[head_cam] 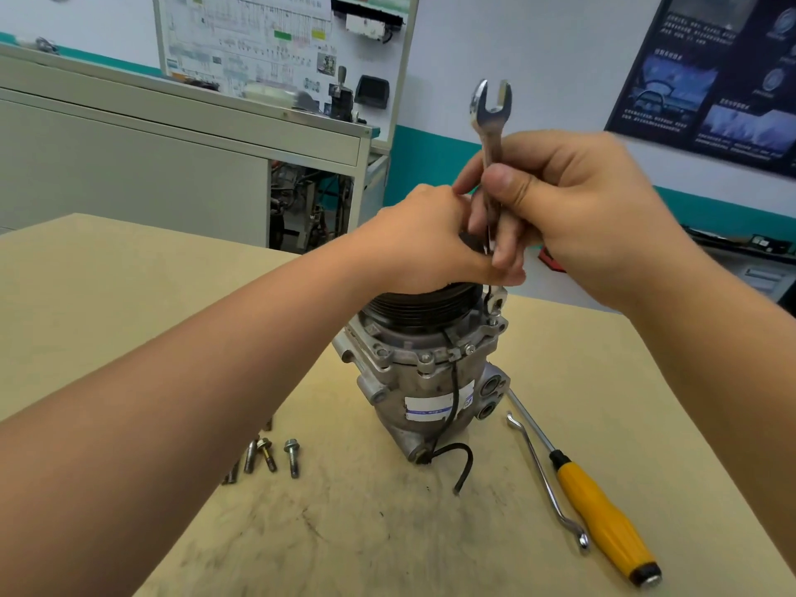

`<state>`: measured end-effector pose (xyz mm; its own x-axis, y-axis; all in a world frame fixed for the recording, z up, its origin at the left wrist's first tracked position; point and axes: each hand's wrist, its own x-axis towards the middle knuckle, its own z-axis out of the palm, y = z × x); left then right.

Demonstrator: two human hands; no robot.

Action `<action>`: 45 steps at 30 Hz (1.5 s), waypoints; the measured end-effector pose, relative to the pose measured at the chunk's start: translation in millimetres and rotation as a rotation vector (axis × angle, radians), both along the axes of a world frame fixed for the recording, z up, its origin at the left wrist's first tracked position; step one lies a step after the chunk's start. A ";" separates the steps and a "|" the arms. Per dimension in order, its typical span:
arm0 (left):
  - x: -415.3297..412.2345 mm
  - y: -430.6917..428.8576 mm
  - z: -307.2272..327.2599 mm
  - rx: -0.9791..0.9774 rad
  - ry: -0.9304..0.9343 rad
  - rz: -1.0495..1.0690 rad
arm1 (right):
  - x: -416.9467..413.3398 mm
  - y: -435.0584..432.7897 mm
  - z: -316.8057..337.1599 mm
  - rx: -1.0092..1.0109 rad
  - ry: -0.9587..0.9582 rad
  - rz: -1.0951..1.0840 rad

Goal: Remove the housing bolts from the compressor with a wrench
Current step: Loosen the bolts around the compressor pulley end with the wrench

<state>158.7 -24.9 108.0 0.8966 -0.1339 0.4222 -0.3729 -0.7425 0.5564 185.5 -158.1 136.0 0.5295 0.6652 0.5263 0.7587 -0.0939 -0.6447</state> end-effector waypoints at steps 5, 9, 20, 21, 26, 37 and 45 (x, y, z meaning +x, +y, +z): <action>1.2 3.0 -0.6 -0.057 0.016 -0.069 | -2.4 1.9 -2.7 -0.003 -0.029 -0.011; 3.1 -3.2 -1.8 -0.052 -0.022 0.006 | -2.3 -4.5 -1.6 0.017 -0.030 -0.011; 2.0 -1.9 2.5 -0.003 0.007 -0.081 | 4.1 -5.6 -0.2 0.111 0.043 -0.090; 3.1 -0.1 2.6 0.000 0.001 -0.057 | 3.9 -4.1 -0.9 0.098 0.027 -0.108; 7.7 3.0 -2.4 -0.089 -0.036 -0.045 | -0.8 0.0 -2.0 0.013 -0.057 -0.118; 5.3 8.4 -1.6 -0.132 0.015 -0.142 | 2.3 -2.0 -8.3 0.040 0.018 0.011; 5.2 0.0 -3.9 -0.108 -0.058 -0.084 | 2.8 -10.8 -6.7 0.100 -0.022 0.002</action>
